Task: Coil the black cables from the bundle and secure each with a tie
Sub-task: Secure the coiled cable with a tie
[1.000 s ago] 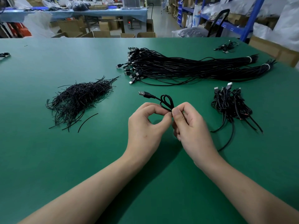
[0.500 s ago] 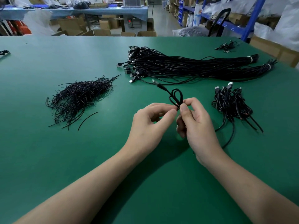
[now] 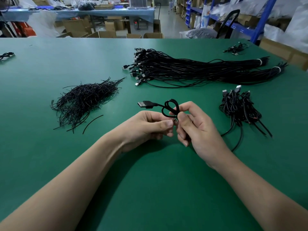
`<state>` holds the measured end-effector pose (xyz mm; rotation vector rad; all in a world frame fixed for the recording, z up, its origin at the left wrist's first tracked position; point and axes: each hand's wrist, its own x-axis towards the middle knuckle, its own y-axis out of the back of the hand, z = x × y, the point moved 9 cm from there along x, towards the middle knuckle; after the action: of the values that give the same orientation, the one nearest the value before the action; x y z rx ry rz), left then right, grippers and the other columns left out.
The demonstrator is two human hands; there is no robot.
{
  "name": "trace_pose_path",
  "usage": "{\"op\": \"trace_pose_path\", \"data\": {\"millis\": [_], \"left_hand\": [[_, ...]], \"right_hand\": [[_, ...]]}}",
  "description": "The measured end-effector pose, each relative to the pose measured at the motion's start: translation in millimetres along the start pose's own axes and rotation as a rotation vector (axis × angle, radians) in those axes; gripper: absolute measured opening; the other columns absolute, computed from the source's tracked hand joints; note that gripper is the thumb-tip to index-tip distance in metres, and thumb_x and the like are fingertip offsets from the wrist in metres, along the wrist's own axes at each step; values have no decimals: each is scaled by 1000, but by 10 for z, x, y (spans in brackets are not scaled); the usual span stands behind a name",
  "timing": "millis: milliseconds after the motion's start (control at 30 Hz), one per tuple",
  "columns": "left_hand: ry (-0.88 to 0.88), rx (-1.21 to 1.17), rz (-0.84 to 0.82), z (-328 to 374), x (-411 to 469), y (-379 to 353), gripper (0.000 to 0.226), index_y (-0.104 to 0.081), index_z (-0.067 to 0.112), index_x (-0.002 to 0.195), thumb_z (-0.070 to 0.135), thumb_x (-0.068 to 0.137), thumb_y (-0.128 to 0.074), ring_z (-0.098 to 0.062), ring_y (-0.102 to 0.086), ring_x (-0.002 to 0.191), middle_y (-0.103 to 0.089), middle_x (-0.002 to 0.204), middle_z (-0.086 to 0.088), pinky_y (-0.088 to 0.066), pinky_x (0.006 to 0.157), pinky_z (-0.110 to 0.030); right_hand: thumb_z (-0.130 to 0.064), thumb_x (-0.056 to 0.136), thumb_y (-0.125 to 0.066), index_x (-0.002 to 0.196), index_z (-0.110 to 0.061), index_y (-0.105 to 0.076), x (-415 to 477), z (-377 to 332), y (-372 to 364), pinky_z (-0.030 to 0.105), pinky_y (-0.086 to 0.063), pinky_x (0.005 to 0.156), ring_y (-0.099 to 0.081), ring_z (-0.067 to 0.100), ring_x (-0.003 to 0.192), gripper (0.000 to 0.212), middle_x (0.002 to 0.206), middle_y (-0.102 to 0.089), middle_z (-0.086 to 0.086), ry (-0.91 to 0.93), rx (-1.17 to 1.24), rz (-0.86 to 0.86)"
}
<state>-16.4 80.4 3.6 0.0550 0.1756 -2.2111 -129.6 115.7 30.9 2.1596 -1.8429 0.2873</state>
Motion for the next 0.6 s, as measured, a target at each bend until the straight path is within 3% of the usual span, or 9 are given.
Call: {"op": "trace_pose_path", "data": {"millis": [167,267,433,500,600], "left_hand": [[-102,110,73,73,-14,25,4,-76,32,82,31,79,-80,-6,-67,77,-72,79,6,-43,58,-17],[-194,192,199,156,-14,66,6,-76,25,82,28,80,-81,-9,-64,73,-74,78,5,-39,56,-18],[-440,701,495,422,-168,28,11,-76,25,77,30,86,-80,14,-53,54,-74,77,14,-34,54,-3],[-462,810,520,464,-199,-30,10,-76,26,79,30,88,-78,16,-47,49,-73,78,16,-30,50,-4],[-410,697,445,439,-161,11,11,-74,19,79,20,89,-77,12,-51,51,-73,75,10,-35,56,-3]], "right_hand": [[-34,103,-49,101,-22,-56,-3,-34,-1,28,-41,52,-43,14,53,14,58,-49,-7,-3,-85,-20],[-33,106,-48,99,-28,-55,0,-9,55,32,-43,51,-45,18,50,10,57,-50,-2,-28,-144,33],[-30,107,-46,89,-28,-51,-20,142,116,30,-41,45,-51,27,41,19,53,-55,5,-172,-88,148],[-31,108,-43,86,-26,-50,-25,168,107,28,-40,45,-56,30,41,23,54,-58,8,-228,-48,118],[-37,107,-34,95,-24,-55,-7,143,142,30,-44,49,-68,31,54,28,69,-69,12,-243,-87,25]]}}
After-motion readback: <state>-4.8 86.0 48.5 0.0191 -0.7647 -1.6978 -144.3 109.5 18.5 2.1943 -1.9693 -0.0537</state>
